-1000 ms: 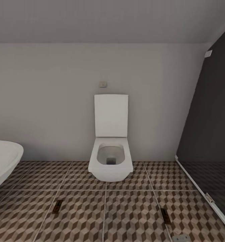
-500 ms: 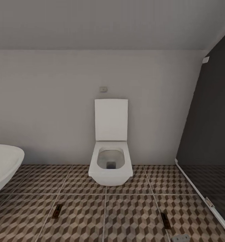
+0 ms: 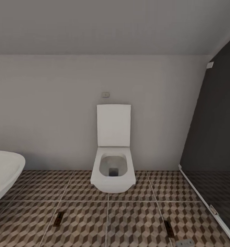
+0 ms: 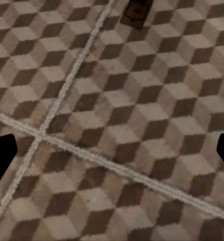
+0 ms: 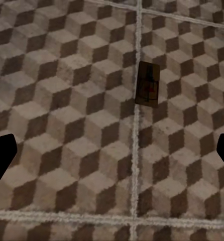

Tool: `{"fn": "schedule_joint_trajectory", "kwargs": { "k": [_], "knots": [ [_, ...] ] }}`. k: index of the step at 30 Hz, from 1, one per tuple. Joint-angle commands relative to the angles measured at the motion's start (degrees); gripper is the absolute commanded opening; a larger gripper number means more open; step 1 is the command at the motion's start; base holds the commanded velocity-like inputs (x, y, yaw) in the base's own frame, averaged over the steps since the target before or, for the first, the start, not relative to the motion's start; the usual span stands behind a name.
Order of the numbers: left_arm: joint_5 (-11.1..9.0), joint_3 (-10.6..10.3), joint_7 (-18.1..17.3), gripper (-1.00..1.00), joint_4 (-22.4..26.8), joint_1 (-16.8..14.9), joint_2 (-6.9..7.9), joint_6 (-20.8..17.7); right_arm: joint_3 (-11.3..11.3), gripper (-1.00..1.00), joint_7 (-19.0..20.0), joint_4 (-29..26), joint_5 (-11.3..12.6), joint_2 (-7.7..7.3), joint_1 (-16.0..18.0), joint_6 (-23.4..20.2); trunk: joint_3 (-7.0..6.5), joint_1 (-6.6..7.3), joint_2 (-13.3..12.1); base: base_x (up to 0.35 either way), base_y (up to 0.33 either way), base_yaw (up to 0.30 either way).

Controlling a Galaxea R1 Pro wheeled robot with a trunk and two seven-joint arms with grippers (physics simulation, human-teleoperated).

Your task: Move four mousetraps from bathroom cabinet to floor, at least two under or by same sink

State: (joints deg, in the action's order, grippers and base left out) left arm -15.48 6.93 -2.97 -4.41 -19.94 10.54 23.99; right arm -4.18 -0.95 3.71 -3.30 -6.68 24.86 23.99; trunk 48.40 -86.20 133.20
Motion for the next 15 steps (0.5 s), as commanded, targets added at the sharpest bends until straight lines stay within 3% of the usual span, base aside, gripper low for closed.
{"fn": "schedule_joint_trajectory", "kwargs": {
  "k": [1,15],
  "knots": [
    [-0.08,0.45,-0.30,1.00,-0.25,-0.10,0.02,0.35,-0.39,1.00,-0.10,0.24,-0.12,0.00,0.10,0.35,-0.13,0.24,-0.39,0.000,0.000,0.000],
    [-0.08,0.45,-0.28,1.00,-0.25,-0.10,0.03,0.41,-0.39,1.00,-0.10,0.24,-0.12,0.00,0.10,0.35,-2.64,3.31,-6.00,0.000,0.000,0.000]
  ]
}}
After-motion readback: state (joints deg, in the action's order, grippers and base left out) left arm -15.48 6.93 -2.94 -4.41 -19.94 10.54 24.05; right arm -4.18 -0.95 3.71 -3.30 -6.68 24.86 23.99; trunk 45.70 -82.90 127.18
